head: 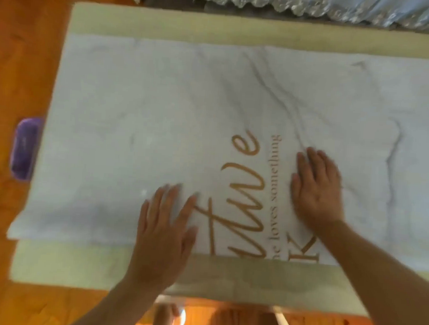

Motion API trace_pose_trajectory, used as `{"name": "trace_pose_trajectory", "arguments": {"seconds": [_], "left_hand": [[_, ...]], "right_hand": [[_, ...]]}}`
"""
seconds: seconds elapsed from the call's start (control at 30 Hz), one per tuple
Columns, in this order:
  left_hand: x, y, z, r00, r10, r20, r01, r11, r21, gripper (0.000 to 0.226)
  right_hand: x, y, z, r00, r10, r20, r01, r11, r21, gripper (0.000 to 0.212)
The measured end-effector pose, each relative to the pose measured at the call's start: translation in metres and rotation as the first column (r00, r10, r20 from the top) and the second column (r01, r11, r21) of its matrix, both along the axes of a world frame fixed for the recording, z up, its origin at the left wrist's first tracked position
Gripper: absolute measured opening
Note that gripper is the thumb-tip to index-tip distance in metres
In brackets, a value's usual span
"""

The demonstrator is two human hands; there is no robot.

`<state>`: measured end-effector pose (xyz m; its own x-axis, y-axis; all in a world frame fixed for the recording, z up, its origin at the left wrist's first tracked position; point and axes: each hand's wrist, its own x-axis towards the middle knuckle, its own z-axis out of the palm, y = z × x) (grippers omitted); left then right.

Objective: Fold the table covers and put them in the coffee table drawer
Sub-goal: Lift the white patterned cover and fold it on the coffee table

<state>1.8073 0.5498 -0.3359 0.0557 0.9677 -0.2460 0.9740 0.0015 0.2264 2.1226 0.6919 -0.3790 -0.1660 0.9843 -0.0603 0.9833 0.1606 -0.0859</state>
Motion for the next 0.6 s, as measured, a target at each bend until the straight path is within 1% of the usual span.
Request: {"name": "trace_pose_trajectory", "arguments": {"seconds": [0.07,0.1,0.13,0.2,0.27,0.3,0.37,0.4,0.43,0.5,0.6], "left_hand": [[-0.052,-0.031,0.004,0.995,0.095,-0.041,-0.097,0.994,-0.043,0.058],[-0.074,-0.036,0.004,0.99,0.131,-0.048,-0.132,0.991,-0.037,0.058],[-0.093,-0.035,0.004,0.988,0.148,-0.055,-0.149,0.989,-0.014,0.059],[-0.126,-0.025,0.001,0.989,0.128,-0.071,-0.127,0.992,0.019,0.06],[-0.147,-0.016,-0.008,0.992,0.068,-0.104,-0.067,0.998,0.014,0.061],[-0.153,-0.014,-0.013,0.992,0.038,-0.122,-0.038,0.999,-0.002,0.062],[-0.156,-0.015,-0.025,0.991,0.01,-0.137,-0.013,1.0,-0.025,0.064],[-0.156,-0.017,-0.031,0.99,0.017,-0.137,-0.021,0.999,-0.029,0.065],[-0.155,-0.018,-0.036,0.991,0.028,-0.131,-0.032,0.999,-0.028,0.065],[-0.155,-0.02,-0.043,0.993,0.046,-0.109,-0.046,0.999,0.001,0.066],[-0.157,-0.02,-0.044,0.994,0.038,-0.105,-0.035,0.999,0.03,0.068]], "right_hand": [[-0.007,-0.002,0.008,0.994,0.019,0.111,-0.02,1.0,0.004,0.054],[-0.012,-0.005,0.013,0.987,0.029,0.159,-0.031,1.0,0.006,0.054],[-0.019,-0.008,0.019,0.981,0.028,0.193,-0.031,0.999,0.011,0.052],[-0.044,-0.016,0.031,0.975,-0.009,0.221,0.005,1.0,0.021,0.048],[-0.087,-0.024,0.041,0.981,-0.022,0.191,0.013,0.999,0.048,0.05],[-0.117,-0.03,0.043,0.988,0.008,0.154,-0.017,0.998,0.062,0.052],[-0.185,-0.051,0.039,0.994,0.101,0.04,-0.105,0.986,0.13,0.044],[-0.22,-0.067,0.036,0.989,0.146,-0.024,-0.141,0.98,0.137,0.039],[-0.252,-0.084,0.034,0.983,0.171,-0.066,-0.164,0.981,0.104,0.037],[-0.299,-0.115,0.025,0.983,0.16,-0.093,-0.161,0.987,0.001,0.039],[-0.322,-0.138,0.013,0.993,0.075,-0.086,-0.083,0.992,-0.095,0.048]]}}
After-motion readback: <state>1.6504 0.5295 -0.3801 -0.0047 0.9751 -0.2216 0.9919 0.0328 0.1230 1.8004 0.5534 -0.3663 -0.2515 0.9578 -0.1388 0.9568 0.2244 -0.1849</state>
